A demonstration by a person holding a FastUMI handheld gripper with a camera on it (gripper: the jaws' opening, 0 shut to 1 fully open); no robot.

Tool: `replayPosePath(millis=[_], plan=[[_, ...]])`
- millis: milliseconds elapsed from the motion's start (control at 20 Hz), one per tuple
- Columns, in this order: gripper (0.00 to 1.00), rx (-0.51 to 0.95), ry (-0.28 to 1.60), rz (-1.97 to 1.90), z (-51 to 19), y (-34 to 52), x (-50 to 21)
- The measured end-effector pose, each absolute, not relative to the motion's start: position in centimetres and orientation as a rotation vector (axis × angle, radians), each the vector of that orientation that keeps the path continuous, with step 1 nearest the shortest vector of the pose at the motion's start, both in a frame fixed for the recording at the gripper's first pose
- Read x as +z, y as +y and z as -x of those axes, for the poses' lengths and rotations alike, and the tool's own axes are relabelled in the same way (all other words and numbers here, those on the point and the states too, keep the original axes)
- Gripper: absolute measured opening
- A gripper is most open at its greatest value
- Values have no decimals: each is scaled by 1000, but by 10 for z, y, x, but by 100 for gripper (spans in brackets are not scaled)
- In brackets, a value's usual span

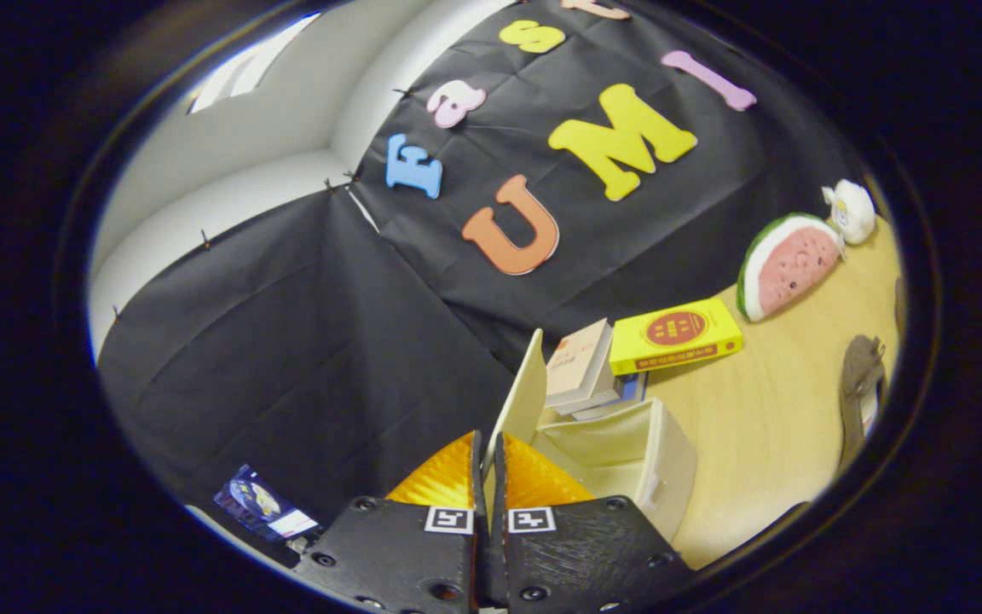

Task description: Open the storage box then place both shoes into the box .Put the left shoe in first, then the right shoe, with the right side of both shoes facing outward in a uniform manner.

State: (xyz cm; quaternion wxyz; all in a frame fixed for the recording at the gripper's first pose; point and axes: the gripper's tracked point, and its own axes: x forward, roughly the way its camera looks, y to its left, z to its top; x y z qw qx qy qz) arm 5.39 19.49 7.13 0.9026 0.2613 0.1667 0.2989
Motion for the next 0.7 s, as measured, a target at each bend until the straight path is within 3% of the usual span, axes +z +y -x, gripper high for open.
replayPosePath(millis=[350,500,700], plan=[[2,654,297,-326,-57,314,111],[27,696,265,-233,-55,360,105],[67,727,269,-151,-50,393,83]])
